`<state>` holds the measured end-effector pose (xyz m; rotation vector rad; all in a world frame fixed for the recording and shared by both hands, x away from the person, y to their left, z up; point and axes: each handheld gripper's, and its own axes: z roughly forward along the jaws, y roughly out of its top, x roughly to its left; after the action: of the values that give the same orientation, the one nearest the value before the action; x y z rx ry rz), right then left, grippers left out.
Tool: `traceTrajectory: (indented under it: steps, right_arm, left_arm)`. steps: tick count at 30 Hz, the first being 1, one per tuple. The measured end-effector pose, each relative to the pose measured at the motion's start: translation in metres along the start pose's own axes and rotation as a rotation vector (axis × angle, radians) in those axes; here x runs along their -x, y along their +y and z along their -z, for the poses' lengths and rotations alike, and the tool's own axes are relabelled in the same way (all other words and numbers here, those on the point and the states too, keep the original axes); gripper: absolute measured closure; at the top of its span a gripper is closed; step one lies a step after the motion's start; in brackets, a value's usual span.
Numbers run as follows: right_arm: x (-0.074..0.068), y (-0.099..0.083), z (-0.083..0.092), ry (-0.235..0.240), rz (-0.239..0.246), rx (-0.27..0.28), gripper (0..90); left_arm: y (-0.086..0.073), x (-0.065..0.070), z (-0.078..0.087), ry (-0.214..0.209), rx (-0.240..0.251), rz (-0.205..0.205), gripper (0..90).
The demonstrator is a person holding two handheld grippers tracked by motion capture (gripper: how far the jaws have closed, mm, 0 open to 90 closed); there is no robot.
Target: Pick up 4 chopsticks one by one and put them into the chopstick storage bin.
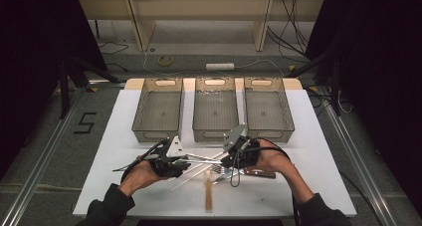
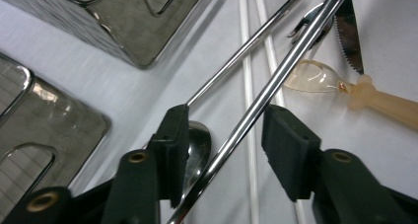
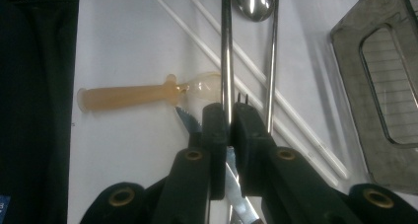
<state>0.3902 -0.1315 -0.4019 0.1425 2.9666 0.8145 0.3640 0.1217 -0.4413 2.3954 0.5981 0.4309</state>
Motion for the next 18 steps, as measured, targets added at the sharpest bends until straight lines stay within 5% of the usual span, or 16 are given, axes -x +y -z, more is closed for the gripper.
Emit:
traceTrajectory:
  steps: [11, 18]
  right_arm:
    - [-0.002, 0.000, 0.001, 0.019, 0.032, 0.013, 84.6]
    - [0.005, -0.007, 0.005, 0.003, 0.019, 0.063, 79.8]
  left_arm:
    - [0.003, 0.001, 0.005, -0.063, -0.037, -0.071, 70.8]
    - [0.007, 0.010, 0.009, -0.095, -0.055, -0.168, 79.9]
